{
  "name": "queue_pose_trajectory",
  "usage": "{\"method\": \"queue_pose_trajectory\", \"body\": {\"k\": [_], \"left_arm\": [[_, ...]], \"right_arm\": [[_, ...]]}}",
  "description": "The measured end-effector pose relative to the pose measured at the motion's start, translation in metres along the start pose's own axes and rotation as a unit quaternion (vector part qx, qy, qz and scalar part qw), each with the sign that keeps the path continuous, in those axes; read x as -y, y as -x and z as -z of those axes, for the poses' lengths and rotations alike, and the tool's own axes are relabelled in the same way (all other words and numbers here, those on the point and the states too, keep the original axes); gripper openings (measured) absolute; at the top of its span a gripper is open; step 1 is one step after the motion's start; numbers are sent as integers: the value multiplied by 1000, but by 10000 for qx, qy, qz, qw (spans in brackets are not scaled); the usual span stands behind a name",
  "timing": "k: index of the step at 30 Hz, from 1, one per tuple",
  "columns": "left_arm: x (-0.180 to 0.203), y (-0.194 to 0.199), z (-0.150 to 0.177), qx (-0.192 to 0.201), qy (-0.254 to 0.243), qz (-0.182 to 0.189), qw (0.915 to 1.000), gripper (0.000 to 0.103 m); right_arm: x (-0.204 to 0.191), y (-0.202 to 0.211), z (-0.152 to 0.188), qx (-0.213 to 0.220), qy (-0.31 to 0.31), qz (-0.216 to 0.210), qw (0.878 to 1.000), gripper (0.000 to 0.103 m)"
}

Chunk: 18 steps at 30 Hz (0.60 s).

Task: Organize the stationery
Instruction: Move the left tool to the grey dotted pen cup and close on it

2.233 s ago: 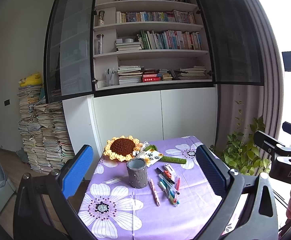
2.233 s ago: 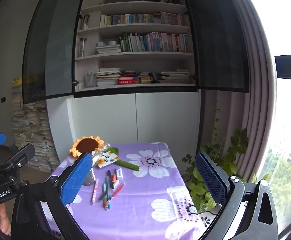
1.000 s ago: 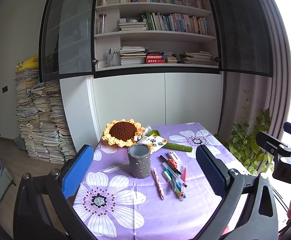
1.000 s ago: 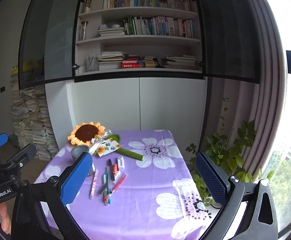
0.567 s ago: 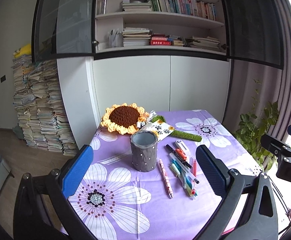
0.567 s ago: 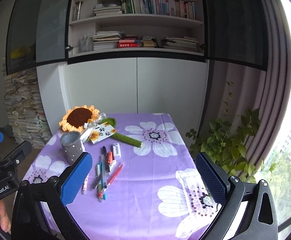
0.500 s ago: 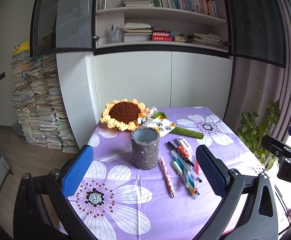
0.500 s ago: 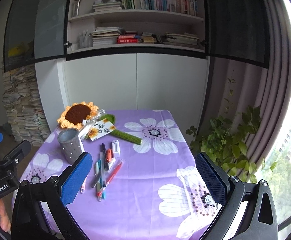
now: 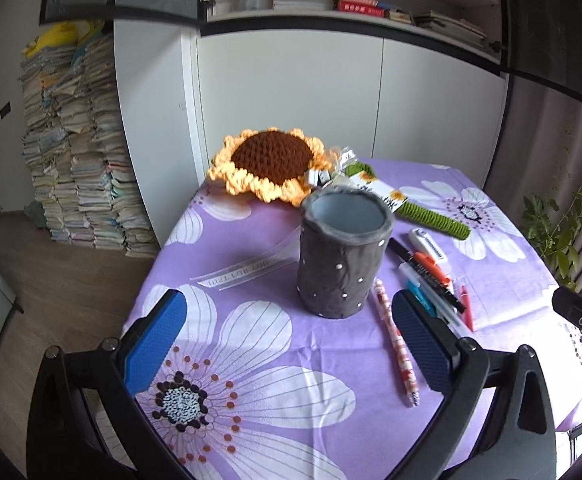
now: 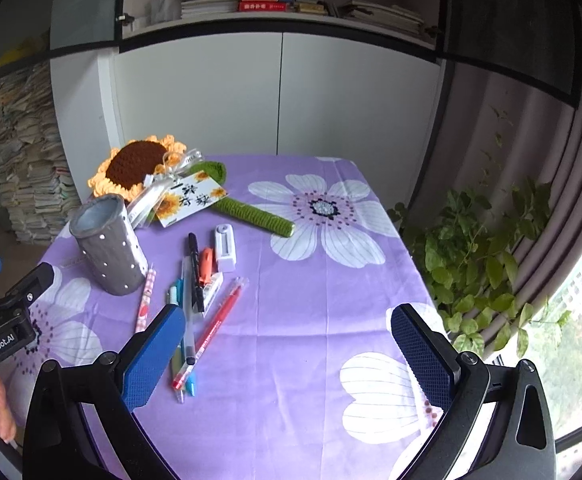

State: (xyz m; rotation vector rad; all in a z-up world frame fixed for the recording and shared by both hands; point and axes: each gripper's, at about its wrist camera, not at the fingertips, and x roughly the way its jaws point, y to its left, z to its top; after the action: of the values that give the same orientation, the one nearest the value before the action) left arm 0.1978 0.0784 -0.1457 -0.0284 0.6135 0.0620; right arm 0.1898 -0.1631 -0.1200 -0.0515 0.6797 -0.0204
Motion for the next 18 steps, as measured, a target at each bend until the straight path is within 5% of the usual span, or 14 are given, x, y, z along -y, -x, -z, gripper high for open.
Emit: {"method": "queue_pose_trajectory", "body": {"k": [13,16,18], "left_arm": [[25,-61,-17,-103,-461,269,9985,102],[24,-66,-20,-10,-446,325,9985,102],[22,-67,-22,49,-364,430,9984,100]], "right_arm": [[1,-87,-3,-842,-249,-354,9955,102],[3,-103,-8,-1166,-380,-661,9902,81],[4,-117,-12,-1538,-552,-1083,9806,54]]}}
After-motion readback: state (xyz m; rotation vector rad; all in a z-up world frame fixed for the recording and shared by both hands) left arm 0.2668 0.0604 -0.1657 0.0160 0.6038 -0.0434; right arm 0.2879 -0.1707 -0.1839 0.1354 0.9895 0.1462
